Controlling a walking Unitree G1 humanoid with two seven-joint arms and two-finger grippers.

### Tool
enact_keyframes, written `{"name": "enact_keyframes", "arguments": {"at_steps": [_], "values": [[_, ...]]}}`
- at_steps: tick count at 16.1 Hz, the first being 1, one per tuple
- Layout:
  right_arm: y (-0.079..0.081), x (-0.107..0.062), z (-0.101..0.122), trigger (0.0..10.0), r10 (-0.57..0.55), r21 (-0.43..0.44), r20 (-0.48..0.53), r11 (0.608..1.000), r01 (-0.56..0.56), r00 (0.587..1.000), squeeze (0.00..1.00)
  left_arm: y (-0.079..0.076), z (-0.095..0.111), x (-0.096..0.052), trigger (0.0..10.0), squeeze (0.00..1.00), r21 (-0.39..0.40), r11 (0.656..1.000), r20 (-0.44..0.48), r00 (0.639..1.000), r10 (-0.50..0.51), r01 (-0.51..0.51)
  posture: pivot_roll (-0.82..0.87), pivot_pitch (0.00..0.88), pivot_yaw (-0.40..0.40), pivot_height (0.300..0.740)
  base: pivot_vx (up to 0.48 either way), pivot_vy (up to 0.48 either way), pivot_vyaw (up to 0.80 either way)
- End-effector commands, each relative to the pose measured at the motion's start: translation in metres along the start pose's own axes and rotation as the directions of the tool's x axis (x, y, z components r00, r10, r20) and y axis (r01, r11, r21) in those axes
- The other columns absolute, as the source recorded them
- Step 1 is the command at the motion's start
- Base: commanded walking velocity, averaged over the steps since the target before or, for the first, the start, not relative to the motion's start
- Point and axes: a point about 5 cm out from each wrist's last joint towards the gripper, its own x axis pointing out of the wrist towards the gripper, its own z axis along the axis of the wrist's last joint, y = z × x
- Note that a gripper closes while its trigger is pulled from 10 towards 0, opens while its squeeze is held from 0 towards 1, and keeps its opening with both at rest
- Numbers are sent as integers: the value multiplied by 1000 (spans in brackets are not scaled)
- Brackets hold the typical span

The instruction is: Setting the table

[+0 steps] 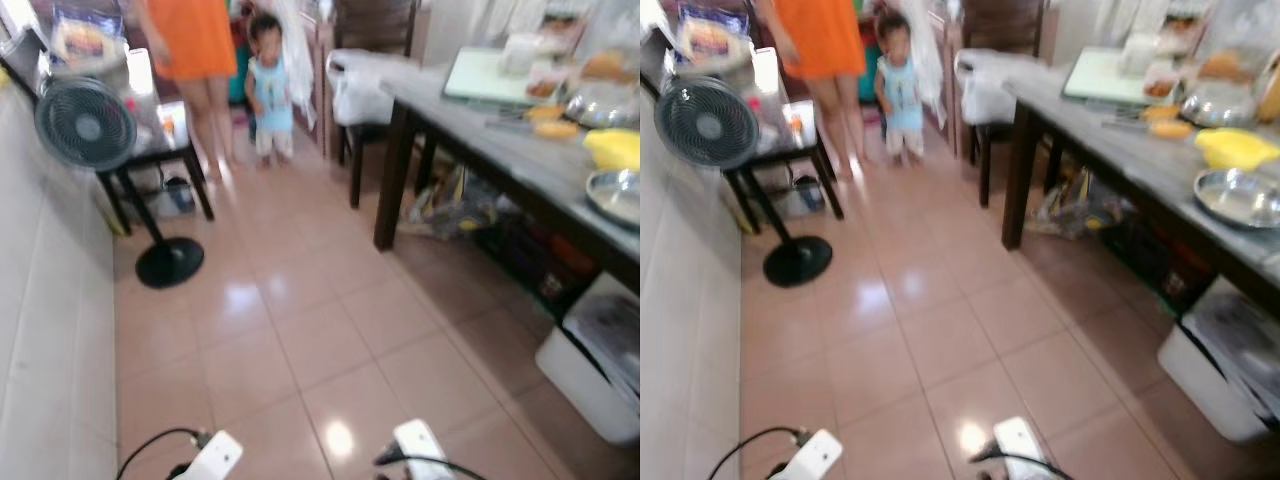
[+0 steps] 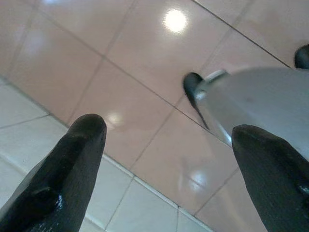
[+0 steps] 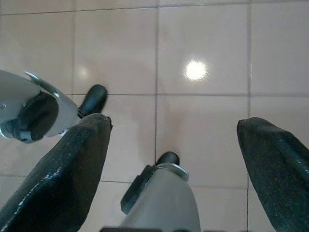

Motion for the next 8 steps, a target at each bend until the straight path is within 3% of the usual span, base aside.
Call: {"name": "enact_keyframes", "arguments": {"at_steps": [1, 4, 5, 6, 8], "values": [[-8, -3, -9, 10000, -21, -2, -27, 1000, 21, 999, 0, -2, -3, 0, 10000, 0, -25, 1000, -4, 1000, 4, -4, 25, 0, 26, 740, 0, 0, 781], [-10, -3, -8, 10000, -25, -2, -25, 1000, 25, 999, 0, -1, -2, 0, 10000, 0, -50, 999, 16, 1000, 18, -17, 26, 0, 20, 740, 0, 0, 785], [-11, -4, -9, 10000, -27, 0, -25, 1000, 27, 999, 0, -1, -2, 0, 10000, 0, -75, 997, 25, 1000, 15, -13, 29, 3, 13, 740, 0, 0, 788], [-13, -4, -10, 10000, -34, -1, -28, 999, 34, 999, 0, -2, 8, 1, 10000, 0, -148, 989, 54, 998, 14, -6, 31, 0, 6, 740, 0, 0, 775], [-16, -5, -9, 10000, -40, -3, -27, 999, 40, 999, 0, -2, 17, 3, 10000, 0, -188, 982, 70, 997, 16, -3, 31, 0, 2, 740, 0, 0, 0]]}}
